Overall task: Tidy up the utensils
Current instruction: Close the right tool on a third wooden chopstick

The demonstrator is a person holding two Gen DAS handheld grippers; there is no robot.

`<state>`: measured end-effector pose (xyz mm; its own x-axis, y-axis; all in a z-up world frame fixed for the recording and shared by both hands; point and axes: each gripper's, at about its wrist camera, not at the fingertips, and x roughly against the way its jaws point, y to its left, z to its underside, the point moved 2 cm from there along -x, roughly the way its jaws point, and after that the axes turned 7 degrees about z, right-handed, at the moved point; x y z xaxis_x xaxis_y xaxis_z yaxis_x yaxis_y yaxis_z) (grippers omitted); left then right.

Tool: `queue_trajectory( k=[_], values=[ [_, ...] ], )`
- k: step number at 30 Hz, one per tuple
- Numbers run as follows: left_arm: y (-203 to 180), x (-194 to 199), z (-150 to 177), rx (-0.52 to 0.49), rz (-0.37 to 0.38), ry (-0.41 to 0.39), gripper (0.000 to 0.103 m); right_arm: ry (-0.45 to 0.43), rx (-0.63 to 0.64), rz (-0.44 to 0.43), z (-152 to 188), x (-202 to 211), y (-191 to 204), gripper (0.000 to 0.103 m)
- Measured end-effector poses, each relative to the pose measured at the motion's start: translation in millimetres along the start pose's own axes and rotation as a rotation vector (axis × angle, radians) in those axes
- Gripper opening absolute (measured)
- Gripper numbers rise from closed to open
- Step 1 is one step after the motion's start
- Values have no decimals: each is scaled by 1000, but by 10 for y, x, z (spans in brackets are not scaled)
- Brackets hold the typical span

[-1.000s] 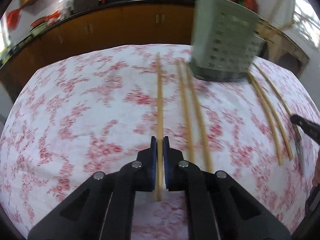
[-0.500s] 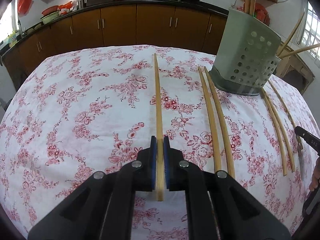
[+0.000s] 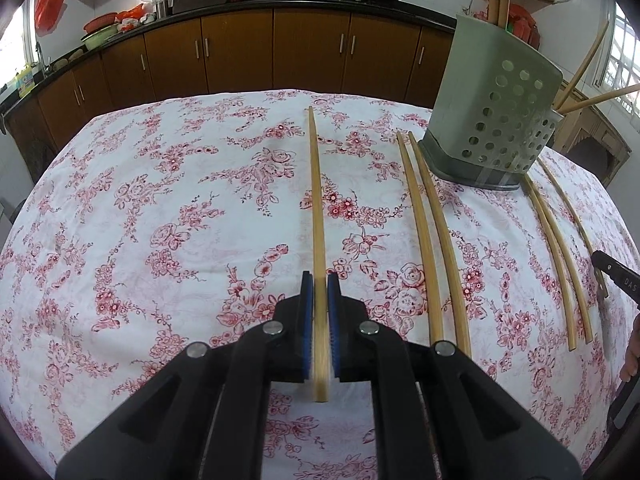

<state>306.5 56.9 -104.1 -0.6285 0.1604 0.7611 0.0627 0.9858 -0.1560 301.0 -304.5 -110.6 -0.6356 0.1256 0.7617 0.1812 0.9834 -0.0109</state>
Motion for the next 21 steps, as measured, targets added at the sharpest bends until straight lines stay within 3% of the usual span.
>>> queue_trajectory(
  k=[15,21],
  values=[
    [-14,-3,-5,-20,-22,3,10,-1,7,11,10,15,10,8],
    [-46,57,77,-36,-33,6,17,0,1,1,50,44,-21,8]
  ],
)
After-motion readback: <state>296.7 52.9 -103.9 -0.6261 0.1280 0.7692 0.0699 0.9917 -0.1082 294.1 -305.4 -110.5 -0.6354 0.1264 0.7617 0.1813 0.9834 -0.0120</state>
